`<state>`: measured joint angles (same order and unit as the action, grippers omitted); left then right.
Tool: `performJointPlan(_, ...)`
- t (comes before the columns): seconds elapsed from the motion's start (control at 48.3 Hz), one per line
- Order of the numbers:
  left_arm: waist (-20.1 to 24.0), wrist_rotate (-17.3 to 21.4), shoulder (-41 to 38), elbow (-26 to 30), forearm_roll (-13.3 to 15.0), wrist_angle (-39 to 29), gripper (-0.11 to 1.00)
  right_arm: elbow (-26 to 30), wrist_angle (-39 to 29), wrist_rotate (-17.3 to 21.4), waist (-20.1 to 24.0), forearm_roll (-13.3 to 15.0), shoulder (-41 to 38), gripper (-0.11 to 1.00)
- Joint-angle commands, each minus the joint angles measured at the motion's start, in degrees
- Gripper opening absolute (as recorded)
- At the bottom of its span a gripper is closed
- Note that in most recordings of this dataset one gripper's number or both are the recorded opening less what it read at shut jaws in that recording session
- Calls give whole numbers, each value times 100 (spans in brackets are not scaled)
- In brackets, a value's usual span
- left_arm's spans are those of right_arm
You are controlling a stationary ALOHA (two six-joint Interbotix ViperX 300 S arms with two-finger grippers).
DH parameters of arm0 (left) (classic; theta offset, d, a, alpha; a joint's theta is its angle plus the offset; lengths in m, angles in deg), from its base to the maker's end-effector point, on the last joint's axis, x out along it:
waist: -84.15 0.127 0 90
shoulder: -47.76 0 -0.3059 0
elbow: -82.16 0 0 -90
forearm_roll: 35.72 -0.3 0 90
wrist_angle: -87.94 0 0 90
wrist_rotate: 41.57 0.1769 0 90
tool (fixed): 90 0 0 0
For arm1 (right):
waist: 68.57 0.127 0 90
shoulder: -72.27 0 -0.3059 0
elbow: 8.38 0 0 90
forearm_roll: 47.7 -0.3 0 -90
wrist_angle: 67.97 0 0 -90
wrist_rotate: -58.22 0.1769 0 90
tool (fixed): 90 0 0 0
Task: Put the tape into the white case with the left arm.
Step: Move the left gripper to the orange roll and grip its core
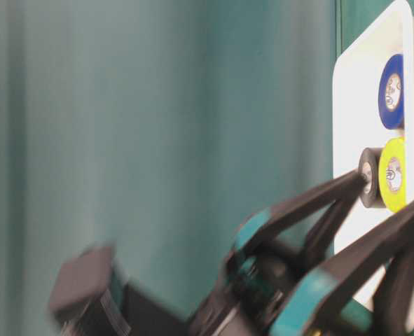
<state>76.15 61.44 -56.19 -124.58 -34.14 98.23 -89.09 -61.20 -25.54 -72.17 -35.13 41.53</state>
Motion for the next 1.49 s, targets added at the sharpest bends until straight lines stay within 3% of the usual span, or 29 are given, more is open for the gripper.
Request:
performJointPlan(0.0,-53,-9,-255,536,0,-79,93,62,53,9,0,0,-35,99)
performJointPlan(0.228,-176,-44,-888,1424,0,-615,93,62,53,9,0,9,-44,99)
performJointPlan(0.394,-237,-352,-1178,1837,9,-870,93,62,53,9,0,0,-35,99)
performJointPlan(0.746,-290,-1318,-1591,2294,0,-993,93,62,53,9,0,0,-35,99)
performJointPlan(1.14,-334,-1564,-2030,2848,9,-1512,93,62,53,9,0,9,-44,99)
performJointPlan(1.471,-369,-2268,-2399,3305,0,-2101,93,62,53,9,-9,0,-35,99)
